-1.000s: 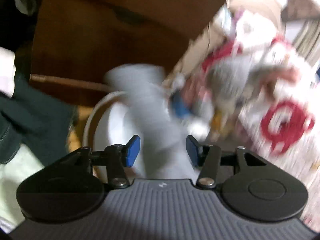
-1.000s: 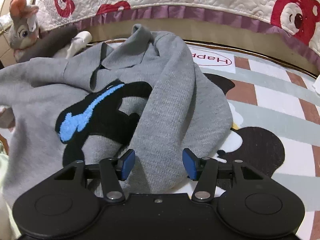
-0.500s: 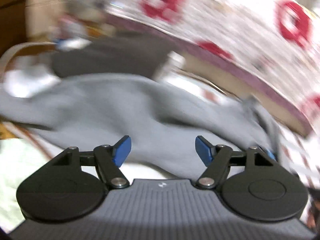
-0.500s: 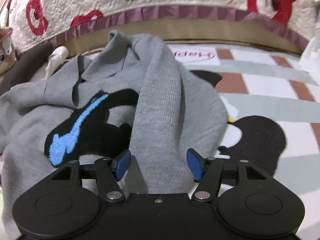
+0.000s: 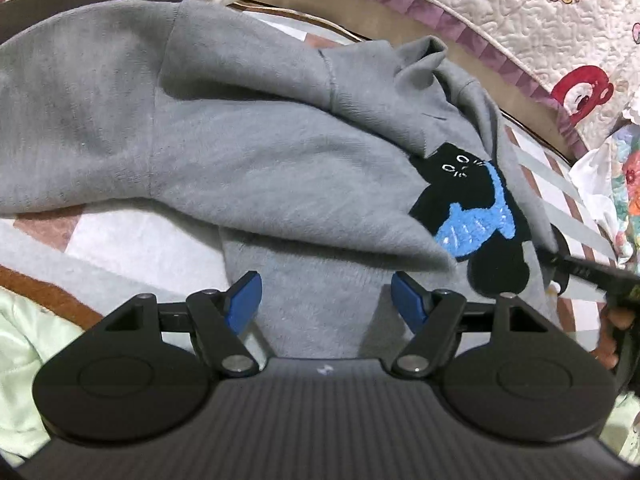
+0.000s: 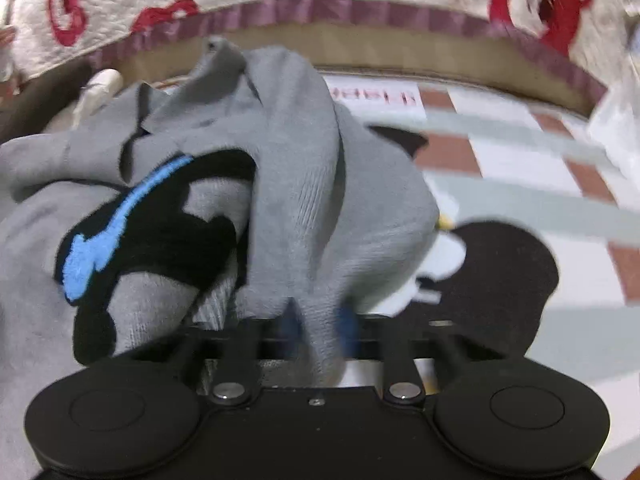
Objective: Fold clothes
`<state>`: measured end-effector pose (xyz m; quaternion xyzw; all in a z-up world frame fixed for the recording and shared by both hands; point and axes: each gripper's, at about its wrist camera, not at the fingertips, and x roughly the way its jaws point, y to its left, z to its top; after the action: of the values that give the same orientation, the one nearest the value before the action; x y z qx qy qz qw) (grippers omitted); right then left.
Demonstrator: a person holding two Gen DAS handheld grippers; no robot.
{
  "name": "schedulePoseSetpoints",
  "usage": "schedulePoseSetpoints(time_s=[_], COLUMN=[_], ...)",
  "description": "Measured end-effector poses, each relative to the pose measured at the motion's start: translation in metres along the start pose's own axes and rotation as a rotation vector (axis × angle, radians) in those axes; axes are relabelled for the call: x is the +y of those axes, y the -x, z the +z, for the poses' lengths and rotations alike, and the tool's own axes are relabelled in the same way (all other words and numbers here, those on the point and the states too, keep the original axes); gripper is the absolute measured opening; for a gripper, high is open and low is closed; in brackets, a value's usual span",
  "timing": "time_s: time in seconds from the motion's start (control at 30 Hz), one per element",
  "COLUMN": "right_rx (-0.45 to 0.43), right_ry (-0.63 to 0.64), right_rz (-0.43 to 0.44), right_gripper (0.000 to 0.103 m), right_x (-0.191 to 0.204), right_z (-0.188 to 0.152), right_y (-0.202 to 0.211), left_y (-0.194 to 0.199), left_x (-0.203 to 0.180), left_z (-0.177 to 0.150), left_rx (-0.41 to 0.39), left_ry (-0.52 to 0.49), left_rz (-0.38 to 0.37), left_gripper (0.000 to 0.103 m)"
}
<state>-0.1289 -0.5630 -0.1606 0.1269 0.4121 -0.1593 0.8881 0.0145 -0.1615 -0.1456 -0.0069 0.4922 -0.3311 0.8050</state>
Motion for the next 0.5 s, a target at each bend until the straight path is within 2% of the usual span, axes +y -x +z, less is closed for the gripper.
schedulePoseSetpoints(time_s=[0.13, 0.33, 0.43, 0.5], right_rx=[-0.060, -0.246, -0.330, -0.422], right_ry=[0.067, 0.178, 0.188, 0.190], right_rz=[-0.022, -0.204, -0.315, -0.477], right_gripper=[0.008, 0.009, 0.008, 0.007], right_x=[-0.019, -0.047, -0.077, -0.098], right_z=[0.027, 0.102, 0.145, 0.166], right_y=[0.015, 0.073, 0.091, 0.093], left_y=[0.005, 0.015, 0.017, 0.016], left_x=[0.002, -0.012, -0.023, -0.027], left_z=[0.002, 0.002, 0.005, 0.006], left_rx=[-0.004, -0.009, -0.016, -0.010], left_ry=[-0.024, -0.094, -0.147, -0.164], left_rz=[0.019, -0.023, -0.025, -0.037], left_gripper=[0.071, 0.071, 0.071, 0.071])
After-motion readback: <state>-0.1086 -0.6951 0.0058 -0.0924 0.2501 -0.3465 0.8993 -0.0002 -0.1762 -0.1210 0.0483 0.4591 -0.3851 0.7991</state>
